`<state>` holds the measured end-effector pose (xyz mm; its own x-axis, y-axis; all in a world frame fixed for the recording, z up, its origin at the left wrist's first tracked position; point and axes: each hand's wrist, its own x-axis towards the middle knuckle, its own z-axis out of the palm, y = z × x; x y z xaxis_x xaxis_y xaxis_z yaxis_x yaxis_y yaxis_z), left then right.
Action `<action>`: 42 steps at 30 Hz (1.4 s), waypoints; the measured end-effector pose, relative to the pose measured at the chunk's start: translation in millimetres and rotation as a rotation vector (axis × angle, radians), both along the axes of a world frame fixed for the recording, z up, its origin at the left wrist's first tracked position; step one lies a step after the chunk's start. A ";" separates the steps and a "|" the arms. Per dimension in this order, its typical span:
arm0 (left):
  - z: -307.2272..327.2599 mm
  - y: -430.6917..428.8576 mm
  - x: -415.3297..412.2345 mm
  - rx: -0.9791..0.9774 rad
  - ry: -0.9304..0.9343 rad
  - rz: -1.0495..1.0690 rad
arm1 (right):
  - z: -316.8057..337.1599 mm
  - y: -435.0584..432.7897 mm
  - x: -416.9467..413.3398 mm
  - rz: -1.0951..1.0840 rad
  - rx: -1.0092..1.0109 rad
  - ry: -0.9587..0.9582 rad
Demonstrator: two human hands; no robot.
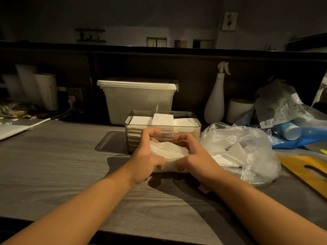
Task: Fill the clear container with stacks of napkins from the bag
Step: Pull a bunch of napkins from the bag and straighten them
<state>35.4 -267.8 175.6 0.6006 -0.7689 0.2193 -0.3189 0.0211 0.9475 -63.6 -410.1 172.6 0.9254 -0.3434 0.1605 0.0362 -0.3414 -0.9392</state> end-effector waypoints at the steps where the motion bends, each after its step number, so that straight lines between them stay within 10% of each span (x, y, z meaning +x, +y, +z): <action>1: 0.0 -0.6 1.1 0.000 -0.002 0.001 | -0.2 -0.3 1.9 -0.010 0.001 -0.020; 29: -8.0 -7.6 9.2 -0.115 0.142 0.059 | 6.9 -9.1 -8.1 -0.115 0.106 -0.011; 37: -0.9 -1.5 5.4 -0.083 -0.122 0.215 | 17.5 -23.4 -13.4 -0.167 0.079 -0.131; 42: 30.5 -11.1 2.2 0.139 -0.072 -0.051 | 29.2 -26.1 -17.5 -0.227 0.138 -0.304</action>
<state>37.7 -278.9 206.1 0.5469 -0.8238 0.1495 -0.3881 -0.0912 0.9171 -81.0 -436.2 201.8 0.7408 -0.5714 0.3531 0.2574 -0.2441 -0.9350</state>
